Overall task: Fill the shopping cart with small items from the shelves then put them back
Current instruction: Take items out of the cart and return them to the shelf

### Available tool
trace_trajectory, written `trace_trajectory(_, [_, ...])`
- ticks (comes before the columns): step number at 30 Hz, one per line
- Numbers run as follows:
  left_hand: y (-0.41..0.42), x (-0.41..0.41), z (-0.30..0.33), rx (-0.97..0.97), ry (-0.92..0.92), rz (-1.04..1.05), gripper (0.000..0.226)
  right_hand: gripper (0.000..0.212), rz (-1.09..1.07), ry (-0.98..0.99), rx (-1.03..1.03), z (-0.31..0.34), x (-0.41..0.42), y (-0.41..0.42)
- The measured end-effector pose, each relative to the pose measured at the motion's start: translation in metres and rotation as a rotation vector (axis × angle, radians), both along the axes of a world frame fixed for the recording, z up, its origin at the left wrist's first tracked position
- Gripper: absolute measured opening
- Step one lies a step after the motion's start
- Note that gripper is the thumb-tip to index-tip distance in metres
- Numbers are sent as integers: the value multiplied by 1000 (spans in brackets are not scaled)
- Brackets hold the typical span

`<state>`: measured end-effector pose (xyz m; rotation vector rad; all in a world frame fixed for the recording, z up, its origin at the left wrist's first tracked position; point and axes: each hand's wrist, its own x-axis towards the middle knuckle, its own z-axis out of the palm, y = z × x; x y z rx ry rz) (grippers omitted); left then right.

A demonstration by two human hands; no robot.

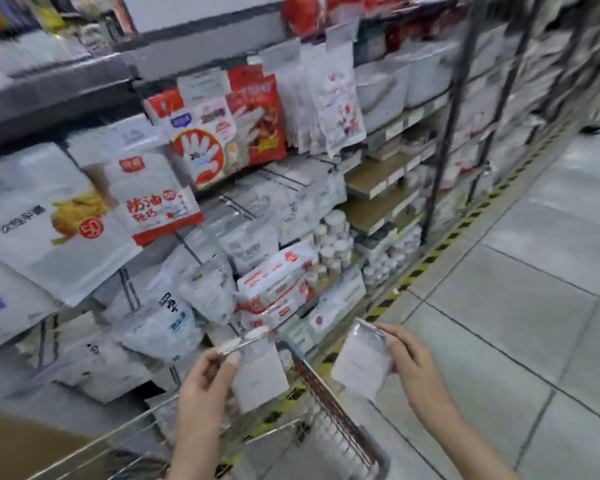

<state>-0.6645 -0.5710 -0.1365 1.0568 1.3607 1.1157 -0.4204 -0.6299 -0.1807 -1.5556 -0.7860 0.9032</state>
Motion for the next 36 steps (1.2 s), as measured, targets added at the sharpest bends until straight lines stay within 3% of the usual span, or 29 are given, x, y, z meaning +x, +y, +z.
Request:
trace_trajectory(6, [18, 157, 40, 105, 20, -143, 16, 15, -84, 0, 121, 42, 132, -5])
trace_trajectory(13, [23, 322, 55, 127, -55, -295, 12, 13, -214, 1, 198, 68, 273, -25])
trace_trajectory(21, [44, 441, 70, 146, -40, -452, 11, 13, -389, -17, 235, 82, 388, -25])
trace_trajectory(28, [104, 519, 52, 110, -29, -378, 18, 16, -422, 1, 228, 78, 479, 17])
trace_trajectory(36, [216, 628, 50, 42, -108, -277, 17, 14, -399, -39, 229, 92, 598, 125])
